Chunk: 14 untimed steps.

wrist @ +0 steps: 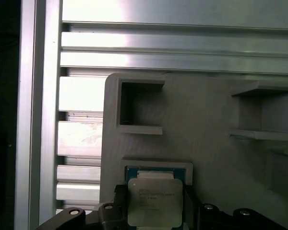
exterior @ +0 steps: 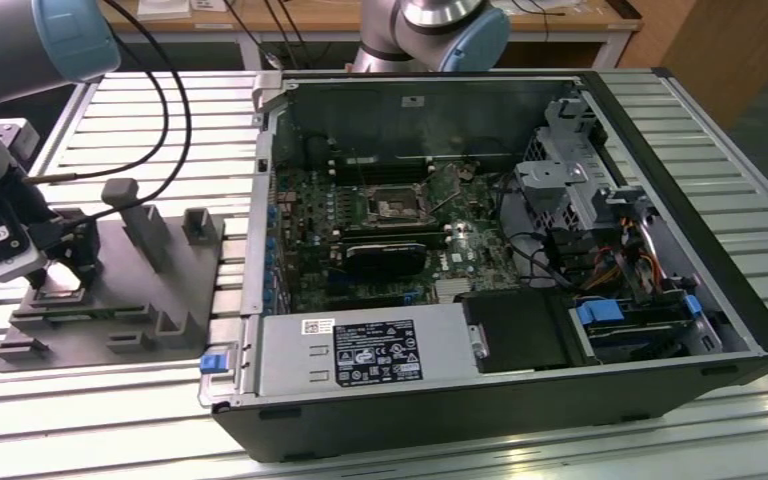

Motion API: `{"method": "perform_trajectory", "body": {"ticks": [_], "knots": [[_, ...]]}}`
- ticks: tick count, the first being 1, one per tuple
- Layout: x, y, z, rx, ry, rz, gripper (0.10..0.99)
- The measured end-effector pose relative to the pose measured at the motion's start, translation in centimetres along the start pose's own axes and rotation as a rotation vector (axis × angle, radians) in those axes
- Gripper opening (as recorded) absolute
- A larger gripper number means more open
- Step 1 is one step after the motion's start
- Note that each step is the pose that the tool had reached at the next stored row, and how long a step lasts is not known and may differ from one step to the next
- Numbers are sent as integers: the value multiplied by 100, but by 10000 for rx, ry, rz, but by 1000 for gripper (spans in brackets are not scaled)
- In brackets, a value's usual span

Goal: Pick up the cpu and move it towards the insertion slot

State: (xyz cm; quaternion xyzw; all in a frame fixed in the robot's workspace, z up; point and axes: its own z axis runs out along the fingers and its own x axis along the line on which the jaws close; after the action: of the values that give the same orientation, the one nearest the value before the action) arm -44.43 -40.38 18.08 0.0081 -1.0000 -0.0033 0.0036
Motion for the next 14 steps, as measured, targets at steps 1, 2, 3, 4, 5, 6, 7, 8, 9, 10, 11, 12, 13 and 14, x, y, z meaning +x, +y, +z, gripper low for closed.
{"method": "perform_trajectory", "body": {"ticks": [1, 2, 3, 4, 5, 6, 7, 8, 9, 10, 11, 12, 13, 14], "knots": [[0, 0, -2, 0, 1, 0, 545], [0, 0, -5, 0, 0, 1, 545], [1, 0, -9, 1, 2, 1, 545], [0, 0, -13, 1, 1, 0, 545], [1, 0, -18, 1, 2, 0, 545], [1, 0, -23, 1, 2, 0, 545], [1, 0, -29, 1, 2, 1, 545], [1, 0, -34, 1, 1, 1, 545], [1, 0, -42, 1, 3, 0, 545], [1, 0, -48, 1, 2, 0, 545], [1, 0, -55, 1, 2, 1, 545], [1, 0, -62, 1, 2, 0, 545], [1, 0, -70, 1, 2, 0, 545], [1, 0, -78, 1, 2, 0, 545]]}}
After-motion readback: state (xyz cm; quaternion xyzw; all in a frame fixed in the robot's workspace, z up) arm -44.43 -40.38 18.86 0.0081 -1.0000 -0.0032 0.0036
